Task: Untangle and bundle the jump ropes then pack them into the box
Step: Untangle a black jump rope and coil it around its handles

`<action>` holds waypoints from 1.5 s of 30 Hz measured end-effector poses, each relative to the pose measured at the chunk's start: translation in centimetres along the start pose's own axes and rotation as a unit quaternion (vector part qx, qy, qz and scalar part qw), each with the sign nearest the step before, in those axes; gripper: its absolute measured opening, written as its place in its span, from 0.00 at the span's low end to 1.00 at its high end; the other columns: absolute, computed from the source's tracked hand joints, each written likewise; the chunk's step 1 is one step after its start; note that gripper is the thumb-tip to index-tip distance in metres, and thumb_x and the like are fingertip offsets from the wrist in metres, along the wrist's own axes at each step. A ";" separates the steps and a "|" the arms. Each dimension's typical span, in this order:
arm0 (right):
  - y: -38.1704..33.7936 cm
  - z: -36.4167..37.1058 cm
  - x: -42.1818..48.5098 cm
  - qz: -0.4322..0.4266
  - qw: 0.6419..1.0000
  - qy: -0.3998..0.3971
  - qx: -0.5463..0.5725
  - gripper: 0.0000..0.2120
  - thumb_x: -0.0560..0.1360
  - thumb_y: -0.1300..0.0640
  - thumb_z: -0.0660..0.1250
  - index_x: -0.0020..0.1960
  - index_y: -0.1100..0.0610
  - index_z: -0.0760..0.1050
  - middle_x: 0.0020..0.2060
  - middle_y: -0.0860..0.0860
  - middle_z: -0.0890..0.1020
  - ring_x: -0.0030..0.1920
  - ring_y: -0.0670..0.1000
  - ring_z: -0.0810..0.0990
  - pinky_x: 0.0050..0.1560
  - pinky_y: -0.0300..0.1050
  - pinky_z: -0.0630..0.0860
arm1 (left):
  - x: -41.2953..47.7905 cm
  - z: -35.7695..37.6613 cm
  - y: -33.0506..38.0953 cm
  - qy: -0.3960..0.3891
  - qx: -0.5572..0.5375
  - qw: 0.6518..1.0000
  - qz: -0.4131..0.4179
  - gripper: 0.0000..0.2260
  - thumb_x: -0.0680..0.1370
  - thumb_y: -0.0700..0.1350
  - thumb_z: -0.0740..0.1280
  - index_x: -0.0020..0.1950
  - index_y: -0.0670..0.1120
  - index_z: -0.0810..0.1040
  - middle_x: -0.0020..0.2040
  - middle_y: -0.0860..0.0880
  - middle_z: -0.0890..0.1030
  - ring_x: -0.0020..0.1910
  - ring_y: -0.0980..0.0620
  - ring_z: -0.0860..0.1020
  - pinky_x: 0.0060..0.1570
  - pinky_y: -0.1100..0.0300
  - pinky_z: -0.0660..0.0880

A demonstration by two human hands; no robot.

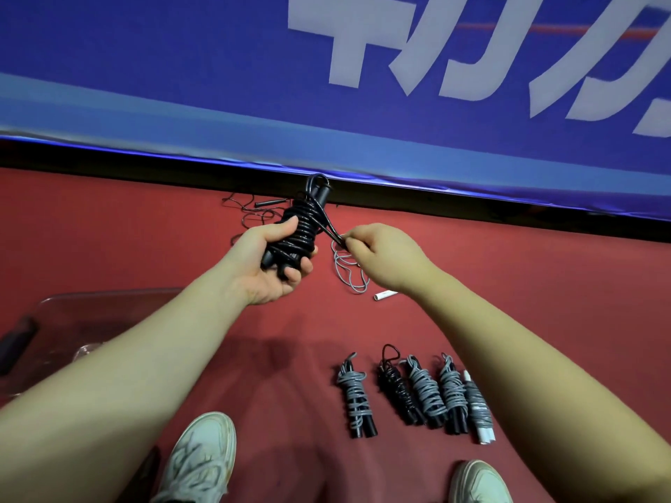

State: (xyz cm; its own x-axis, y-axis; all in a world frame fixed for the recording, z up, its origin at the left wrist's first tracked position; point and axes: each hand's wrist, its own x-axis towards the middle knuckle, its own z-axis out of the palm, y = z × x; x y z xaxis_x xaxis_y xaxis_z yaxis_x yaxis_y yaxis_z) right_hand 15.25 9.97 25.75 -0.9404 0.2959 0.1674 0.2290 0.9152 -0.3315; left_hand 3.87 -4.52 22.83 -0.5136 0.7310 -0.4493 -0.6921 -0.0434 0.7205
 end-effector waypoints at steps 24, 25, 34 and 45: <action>3.9 -1.4 0.0 0.085 0.908 -0.200 0.359 0.07 0.73 0.69 0.67 0.42 0.59 0.79 0.33 0.49 0.82 0.34 0.47 0.80 0.42 0.38 0.81 | -2.3 1.2 -0.3 -0.207 0.514 0.829 -0.076 0.18 0.62 0.47 0.75 0.49 0.44 0.78 0.38 0.42 0.78 0.28 0.49 0.74 0.22 0.65 0.65; 3.5 -1.7 0.0 0.085 0.917 -0.172 0.349 0.07 0.73 0.69 0.68 0.41 0.58 0.79 0.34 0.50 0.81 0.35 0.49 0.80 0.43 0.40 0.81 | -2.0 1.2 -0.4 -0.176 0.508 0.840 -0.076 0.17 0.63 0.46 0.74 0.49 0.44 0.77 0.38 0.42 0.79 0.28 0.49 0.74 0.22 0.66 0.65; 1.8 -3.9 -1.4 0.014 0.953 -0.043 0.299 0.09 0.75 0.62 0.67 0.42 0.49 0.80 0.39 0.44 0.83 0.40 0.43 0.80 0.47 0.37 0.76 | -1.1 0.6 -0.7 -0.118 0.300 0.940 -0.110 0.17 0.66 0.45 0.73 0.52 0.43 0.75 0.39 0.42 0.80 0.28 0.49 0.75 0.19 0.67 0.67; 2.7 -4.9 -1.7 -0.070 0.897 -0.079 0.429 0.21 0.75 0.75 0.60 0.57 0.53 0.75 0.47 0.44 0.82 0.51 0.40 0.80 0.52 0.35 0.75 | -2.2 0.0 0.5 -0.187 0.174 0.959 -0.120 0.28 0.46 0.47 0.85 0.41 0.37 0.83 0.39 0.39 0.79 0.28 0.48 0.74 0.18 0.65 0.68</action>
State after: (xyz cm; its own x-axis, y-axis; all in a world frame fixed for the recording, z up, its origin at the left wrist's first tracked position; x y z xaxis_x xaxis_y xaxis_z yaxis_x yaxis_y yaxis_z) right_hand 18.73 13.33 29.13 -0.9841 0.0904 0.1527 -0.1088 0.3725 -0.9217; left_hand 4.67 -6.13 24.13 -0.0983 0.8877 -0.4499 -0.5226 0.3387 0.7824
